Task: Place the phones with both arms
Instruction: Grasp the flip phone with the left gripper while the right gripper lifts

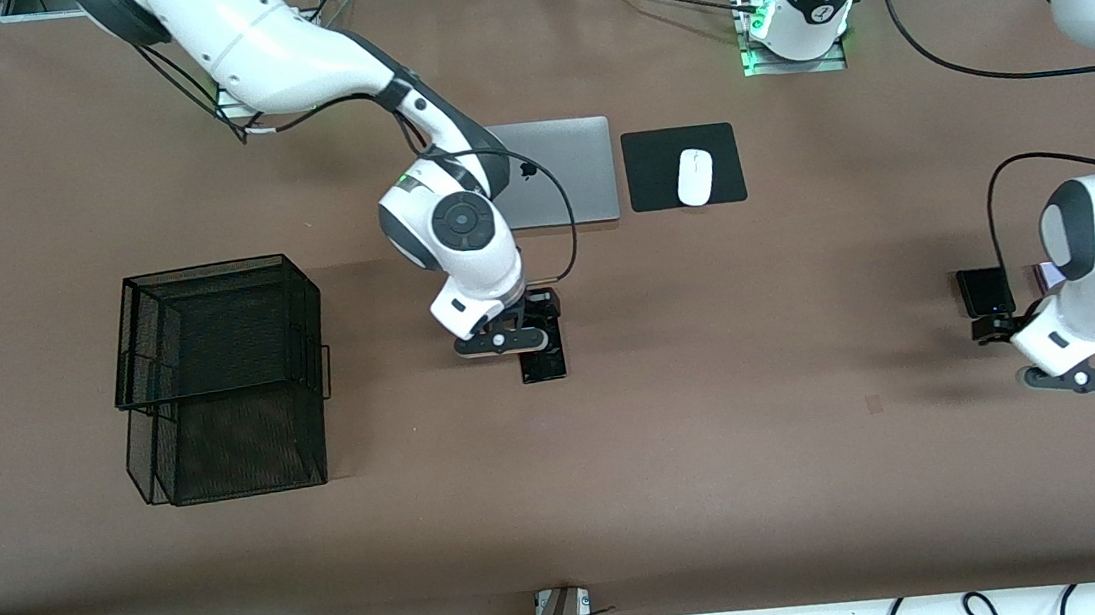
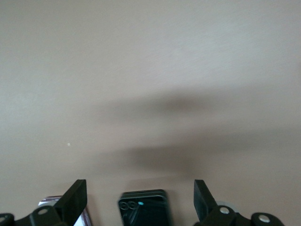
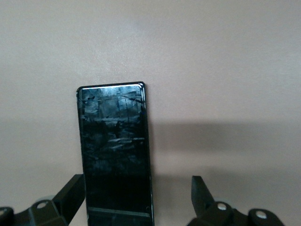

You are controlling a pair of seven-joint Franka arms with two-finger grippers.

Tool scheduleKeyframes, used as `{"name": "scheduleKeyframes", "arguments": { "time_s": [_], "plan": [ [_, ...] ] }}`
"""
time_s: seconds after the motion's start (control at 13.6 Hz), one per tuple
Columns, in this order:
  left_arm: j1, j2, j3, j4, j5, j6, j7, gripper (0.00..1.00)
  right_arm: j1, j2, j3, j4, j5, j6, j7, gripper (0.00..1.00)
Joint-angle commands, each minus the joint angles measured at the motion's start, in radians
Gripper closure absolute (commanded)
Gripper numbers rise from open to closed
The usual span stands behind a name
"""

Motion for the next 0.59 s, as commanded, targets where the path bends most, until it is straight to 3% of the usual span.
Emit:
{"name": "scheduleKeyframes", "arguments": {
  "time_s": [0.0, 0.29, 0.52],
  "plan": [
    [0.126, -0.046, -0.063, -0.139, -0.024, 0.128, 0.035, 0.0, 0.054, 0.04, -0.05, 0.032, -0.023, 0.057, 0.052, 0.0],
    [0.307, -0.048, -0.21, -0.206, -0.129, 0.195, -0.036, 0.0, 0.071, 0.06, -0.051, 0.046, -0.025, 0.077, 0.058, 0.0],
    [0.315, -0.048, -0.215, -0.242, -0.146, 0.208, -0.076, 0.0, 0.091, 0.071, -0.074, 0.046, -0.023, 0.085, 0.058, 0.0]
  ]
}}
